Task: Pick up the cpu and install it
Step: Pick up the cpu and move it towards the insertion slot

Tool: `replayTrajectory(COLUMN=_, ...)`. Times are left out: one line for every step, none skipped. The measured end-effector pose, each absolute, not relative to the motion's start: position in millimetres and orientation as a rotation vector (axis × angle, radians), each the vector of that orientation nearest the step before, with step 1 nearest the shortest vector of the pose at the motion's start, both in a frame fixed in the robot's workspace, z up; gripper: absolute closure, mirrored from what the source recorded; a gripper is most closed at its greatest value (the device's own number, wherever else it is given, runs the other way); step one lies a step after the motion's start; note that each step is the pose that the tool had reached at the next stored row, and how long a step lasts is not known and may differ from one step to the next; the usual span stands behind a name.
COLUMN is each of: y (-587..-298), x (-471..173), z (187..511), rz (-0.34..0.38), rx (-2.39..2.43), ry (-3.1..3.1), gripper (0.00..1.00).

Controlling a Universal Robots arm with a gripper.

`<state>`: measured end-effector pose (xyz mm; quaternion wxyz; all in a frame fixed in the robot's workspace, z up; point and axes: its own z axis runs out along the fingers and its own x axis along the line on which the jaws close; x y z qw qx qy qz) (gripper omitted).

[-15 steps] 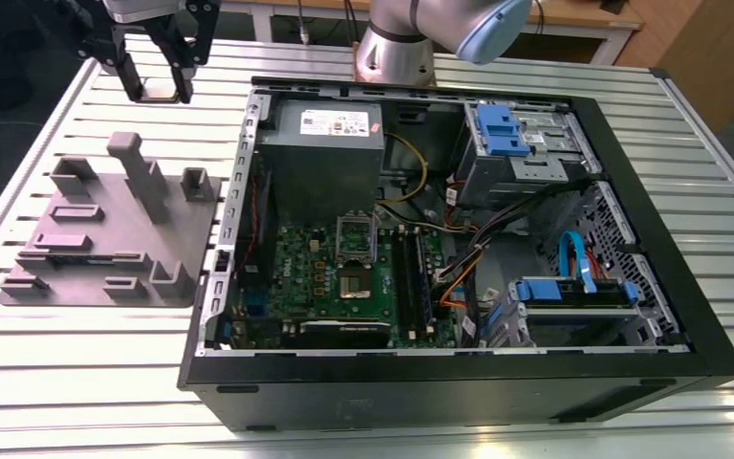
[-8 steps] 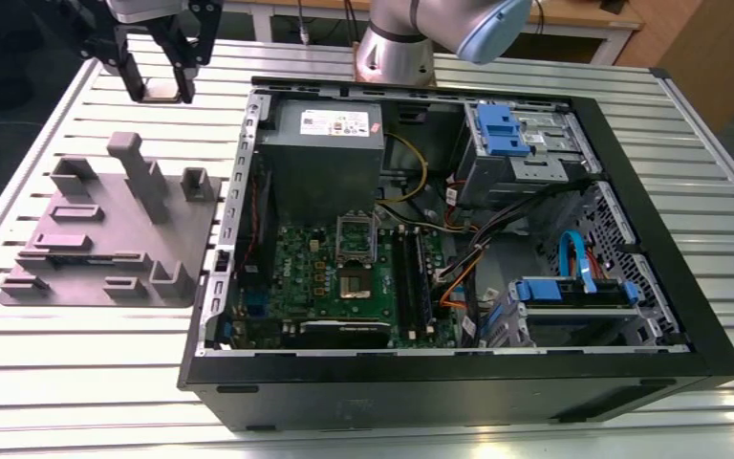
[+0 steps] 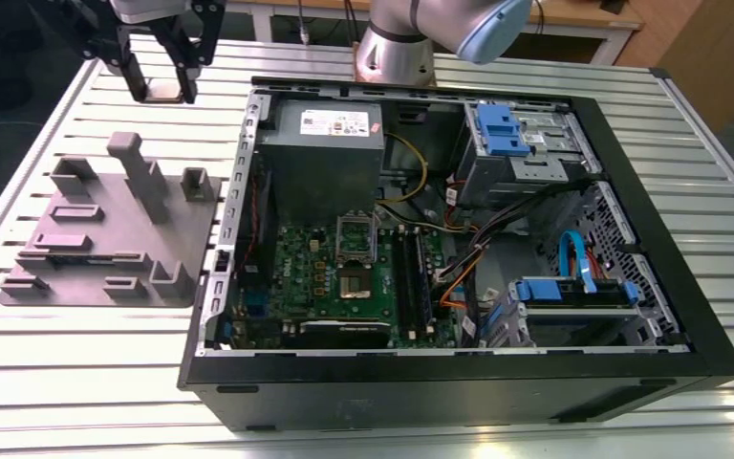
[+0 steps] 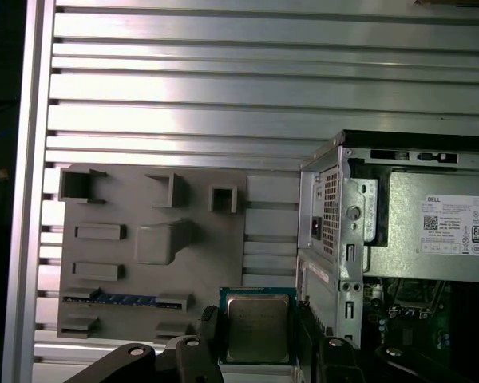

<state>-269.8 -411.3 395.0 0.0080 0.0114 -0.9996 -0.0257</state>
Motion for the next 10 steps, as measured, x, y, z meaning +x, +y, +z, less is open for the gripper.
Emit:
replayTrajectory(y=-411.3, x=-269.6, z=395.0, rz=-0.080, rx=0.036, ry=-3.124, gripper=0.53)
replayTrajectory(y=-411.3, x=-269.3, z=395.1, rz=-0.080, rx=0.036, ry=-3.124, gripper=0.53)
replayTrajectory(y=-411.3, x=-269.0, z=395.0, rz=-0.080, rx=0.036, ry=-3.124, gripper=0.53)
replayTrajectory(y=-411.3, x=-268.8, z=395.0, rz=-0.080, rx=0.036, ry=-3.124, gripper=0.53)
replayTrajectory(y=-411.3, x=-268.5, z=395.0, rz=-0.080, rx=0.036, ry=-3.124, gripper=0.53)
replayTrajectory(y=-411.3, x=-268.2, z=395.0, rz=-0.080, rx=0.036, ry=-3.124, gripper=0.53)
replayTrajectory(y=-411.3, x=-268.0, z=395.0, rz=-0.080, rx=0.036, ry=-3.124, gripper=0.53)
replayTrajectory(y=-411.3, x=-267.7, z=395.0, rz=-0.080, rx=0.036, ry=-3.124, gripper=0.53)
replayTrajectory(y=-411.3, x=-267.5, z=395.0, rz=-0.080, rx=0.036, ry=-3.124, gripper=0.53)
replayTrajectory(y=-411.3, x=-267.2, z=395.0, rz=-0.080, rx=0.036, ry=-3.124, gripper=0.53)
